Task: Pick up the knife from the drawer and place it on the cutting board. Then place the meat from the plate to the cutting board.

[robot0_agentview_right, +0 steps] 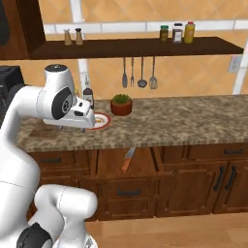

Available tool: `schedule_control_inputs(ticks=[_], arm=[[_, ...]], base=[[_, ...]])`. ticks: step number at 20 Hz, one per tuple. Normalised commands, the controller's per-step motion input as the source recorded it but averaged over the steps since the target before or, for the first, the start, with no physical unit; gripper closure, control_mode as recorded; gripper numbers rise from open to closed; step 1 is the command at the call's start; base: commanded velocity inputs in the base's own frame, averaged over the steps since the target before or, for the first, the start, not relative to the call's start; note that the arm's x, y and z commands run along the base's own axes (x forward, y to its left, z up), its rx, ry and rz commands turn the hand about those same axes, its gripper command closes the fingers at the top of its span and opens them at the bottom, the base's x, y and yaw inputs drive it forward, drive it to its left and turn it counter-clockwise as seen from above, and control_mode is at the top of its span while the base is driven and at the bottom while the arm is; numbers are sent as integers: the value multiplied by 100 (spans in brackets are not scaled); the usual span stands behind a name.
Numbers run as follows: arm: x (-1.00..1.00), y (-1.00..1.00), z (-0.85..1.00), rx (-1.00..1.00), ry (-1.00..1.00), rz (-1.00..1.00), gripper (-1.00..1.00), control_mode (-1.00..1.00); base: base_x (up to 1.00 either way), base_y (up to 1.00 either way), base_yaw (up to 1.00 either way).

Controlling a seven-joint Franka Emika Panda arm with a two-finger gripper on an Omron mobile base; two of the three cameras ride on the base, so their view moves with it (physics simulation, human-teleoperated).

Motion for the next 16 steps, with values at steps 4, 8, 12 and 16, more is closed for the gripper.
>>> schedule_control_inputs(ticks=[4,8,12,16], arm=[[0,0,0,0,0,0,-100,100],[0,0,0,0,0,0,-100,100],[0,0,0,0,0,0,-100,100],[0,0,0,0,0,0,-100,100]], base=[[54,100,-40],[31,64,-34],[37,8,-21],[38,11,-18]])
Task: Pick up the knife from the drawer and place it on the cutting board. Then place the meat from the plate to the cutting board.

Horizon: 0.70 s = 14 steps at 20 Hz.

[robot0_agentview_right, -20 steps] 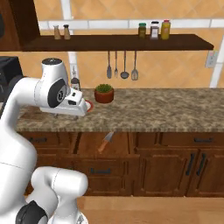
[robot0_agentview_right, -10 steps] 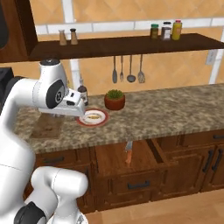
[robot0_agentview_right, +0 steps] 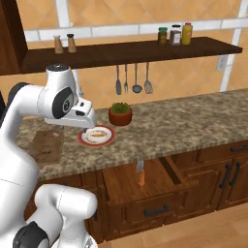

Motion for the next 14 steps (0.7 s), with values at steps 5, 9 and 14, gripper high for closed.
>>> schedule_control_inputs(ticks=[5,9,14], arm=[[0,0,0,0,0,0,-100,100],[0,0,0,0,0,0,-100,100],[-4,-12,-5,3,8,-6,-100,-100]], base=[[17,46,-20],[19,69,-22],[6,19,-8]])
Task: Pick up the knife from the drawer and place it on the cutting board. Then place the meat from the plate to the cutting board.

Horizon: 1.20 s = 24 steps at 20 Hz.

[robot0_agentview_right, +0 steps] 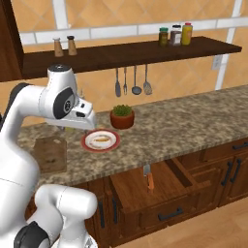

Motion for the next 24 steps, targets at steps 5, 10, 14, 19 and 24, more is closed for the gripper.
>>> schedule_control_inputs(ticks=[5,10,14,19,24], arm=[[7,-99,-81,4,28,-50,-100,-100],[10,-100,-100,0,32,-52,-100,-100],[30,-100,-100,1,21,-30,-100,-100],[27,-75,-100,3,9,-1,-100,-100],[18,-44,-97,3,10,0,-100,-100]], base=[[0,0,0],[0,0,0],[0,0,0],[0,0,0],[0,0,0]])
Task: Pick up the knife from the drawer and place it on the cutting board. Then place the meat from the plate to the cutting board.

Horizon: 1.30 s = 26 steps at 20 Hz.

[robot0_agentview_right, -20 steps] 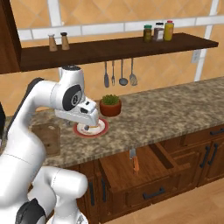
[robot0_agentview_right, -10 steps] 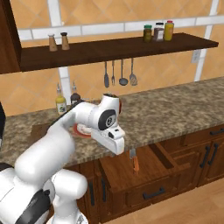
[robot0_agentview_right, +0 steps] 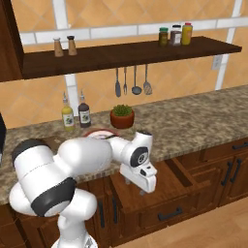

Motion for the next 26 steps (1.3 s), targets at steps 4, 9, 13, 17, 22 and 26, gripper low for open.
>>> schedule_control_inputs(ticks=[4,9,13,17,22,26], arm=[[16,-4,-74,0,6,0,-100,-100],[1,-6,-56,0,2,0,-100,-100],[-37,-33,-54,0,1,0,-100,-100],[-93,-71,-71,0,5,0,-100,-100],[-57,-67,-12,2,-6,1,-100,-100],[76,-18,95,3,-20,16,-100,-100]], base=[[0,0,0],[0,0,0],[0,0,0],[0,0,0],[0,0,0],[0,0,0]])
